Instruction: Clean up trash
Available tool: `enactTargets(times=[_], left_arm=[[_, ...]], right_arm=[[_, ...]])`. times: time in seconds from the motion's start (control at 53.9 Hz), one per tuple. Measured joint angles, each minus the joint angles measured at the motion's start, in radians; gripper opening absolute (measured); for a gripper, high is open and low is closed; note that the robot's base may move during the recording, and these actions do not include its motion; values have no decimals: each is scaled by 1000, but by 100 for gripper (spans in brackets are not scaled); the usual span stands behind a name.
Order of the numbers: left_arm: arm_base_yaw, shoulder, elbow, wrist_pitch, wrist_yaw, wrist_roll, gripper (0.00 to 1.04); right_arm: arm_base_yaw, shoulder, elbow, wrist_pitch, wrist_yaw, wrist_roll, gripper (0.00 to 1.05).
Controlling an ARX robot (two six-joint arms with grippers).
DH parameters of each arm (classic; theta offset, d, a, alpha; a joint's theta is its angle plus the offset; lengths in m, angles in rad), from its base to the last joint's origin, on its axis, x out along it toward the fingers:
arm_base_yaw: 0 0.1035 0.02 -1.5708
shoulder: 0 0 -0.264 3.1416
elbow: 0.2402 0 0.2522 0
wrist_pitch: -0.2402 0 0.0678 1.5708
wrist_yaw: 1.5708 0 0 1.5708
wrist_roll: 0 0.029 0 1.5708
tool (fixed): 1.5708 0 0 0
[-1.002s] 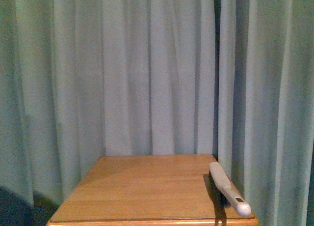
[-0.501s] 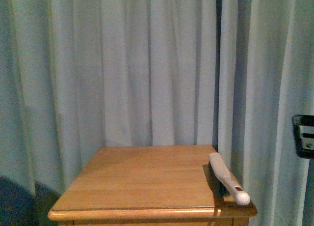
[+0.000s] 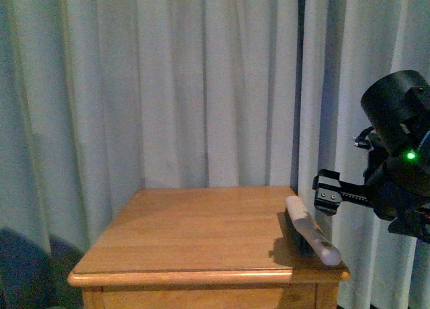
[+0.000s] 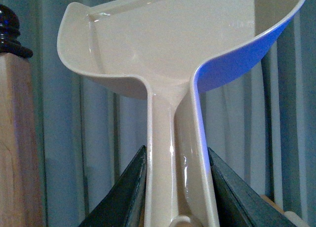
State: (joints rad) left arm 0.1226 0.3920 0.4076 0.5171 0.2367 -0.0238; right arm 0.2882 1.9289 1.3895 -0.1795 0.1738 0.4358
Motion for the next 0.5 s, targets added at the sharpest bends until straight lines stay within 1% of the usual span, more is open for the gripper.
enactTargets(times=[0.26, 0.501], left_arm=[[0, 0, 0, 0, 0, 0, 29], [0, 0, 0, 0, 0, 0, 29]], right_arm=[[72, 119, 100, -31, -3, 64, 97], [79, 192, 169, -69, 3, 74, 97]])
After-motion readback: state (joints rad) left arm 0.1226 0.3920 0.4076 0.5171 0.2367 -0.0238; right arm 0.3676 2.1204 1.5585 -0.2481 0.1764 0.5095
